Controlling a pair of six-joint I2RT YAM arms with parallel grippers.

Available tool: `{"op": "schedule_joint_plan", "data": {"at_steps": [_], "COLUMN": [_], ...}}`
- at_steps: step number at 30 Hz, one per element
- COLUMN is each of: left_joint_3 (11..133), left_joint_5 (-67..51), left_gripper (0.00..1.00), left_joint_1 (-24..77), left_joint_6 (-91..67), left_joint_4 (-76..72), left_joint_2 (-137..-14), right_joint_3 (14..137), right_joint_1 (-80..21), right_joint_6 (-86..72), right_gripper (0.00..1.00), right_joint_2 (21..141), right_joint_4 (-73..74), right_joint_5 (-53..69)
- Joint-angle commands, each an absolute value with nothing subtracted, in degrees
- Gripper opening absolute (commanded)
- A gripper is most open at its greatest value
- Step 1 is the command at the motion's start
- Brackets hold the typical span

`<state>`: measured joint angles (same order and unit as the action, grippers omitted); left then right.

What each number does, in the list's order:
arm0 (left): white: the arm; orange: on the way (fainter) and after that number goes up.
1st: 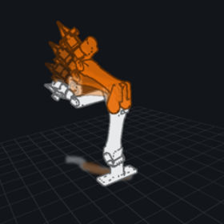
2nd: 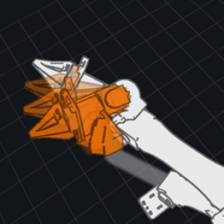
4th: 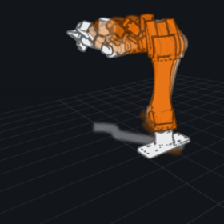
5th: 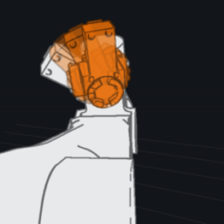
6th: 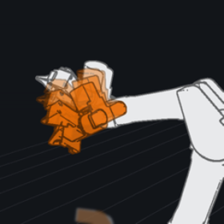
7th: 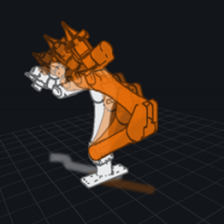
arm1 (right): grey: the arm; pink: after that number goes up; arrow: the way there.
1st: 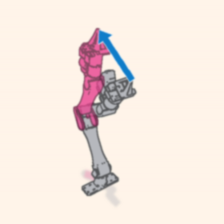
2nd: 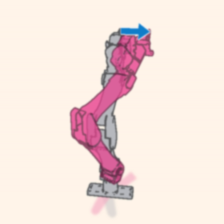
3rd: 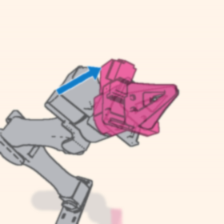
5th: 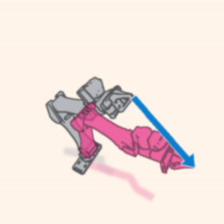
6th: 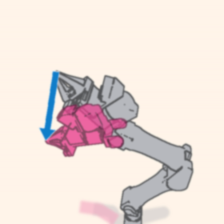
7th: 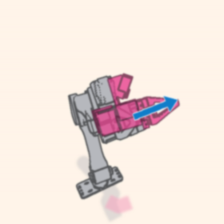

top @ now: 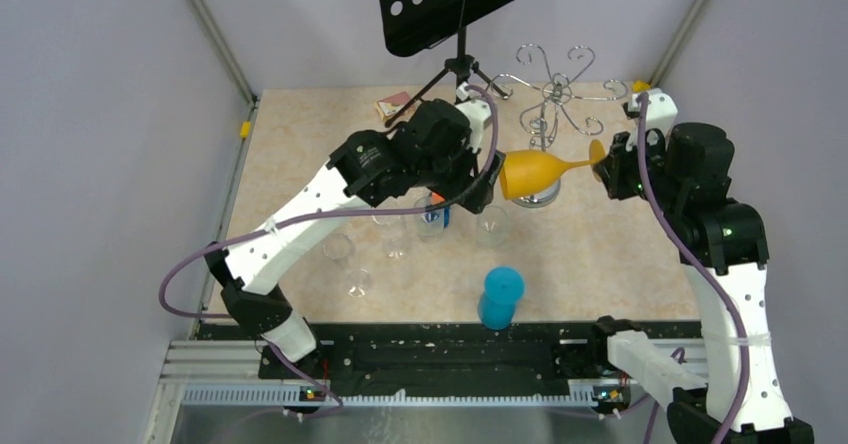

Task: Place the wine glass upside down on the wine glass rack
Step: Turn the wine glass upside down at the wine rack.

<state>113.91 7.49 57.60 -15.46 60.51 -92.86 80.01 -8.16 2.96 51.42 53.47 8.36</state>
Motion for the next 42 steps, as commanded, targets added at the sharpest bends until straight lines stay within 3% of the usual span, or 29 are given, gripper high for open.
{"op": "schedule_joint_plan", "data": {"at_steps": [1, 6, 16, 30, 42], "left_joint_3": [112.6, 101.6, 85.1, 83.1, 83.2], "left_joint_5": [-4.1, -13.6, -19.0, -18.2, -17.2], "left_gripper": [0.98, 0.97, 0.97, 0.97, 0.97], "left_joint_1": [50.8, 42.3, 30.7, 28.6, 28.3], "left_joint_6": [-24.8, -35.2, -46.3, -48.2, -47.9], "left_joint_4": [59.8, 52.3, 43.8, 44.3, 45.4], "left_joint_2": [-92.1, -87.0, -77.0, -74.2, -72.9], "right_joint_3": [84.8, 85.6, 85.3, 89.8, 89.1], "right_joint_1": [-10.0, -14.1, -27.8, -54.3, -64.4], "right_joint_6": [4.8, 5.3, 3.4, 4.6, 17.1], "right_gripper": [0.0, 0.0, 0.0, 0.0, 0.0], "right_joint_2": [54.0, 55.7, 58.5, 70.8, 73.2], "right_joint_4": [55.7, 57.5, 58.0, 58.3, 47.4], "right_joint_5": [6.2, 4.8, -4.8, -26.7, -39.7]}}
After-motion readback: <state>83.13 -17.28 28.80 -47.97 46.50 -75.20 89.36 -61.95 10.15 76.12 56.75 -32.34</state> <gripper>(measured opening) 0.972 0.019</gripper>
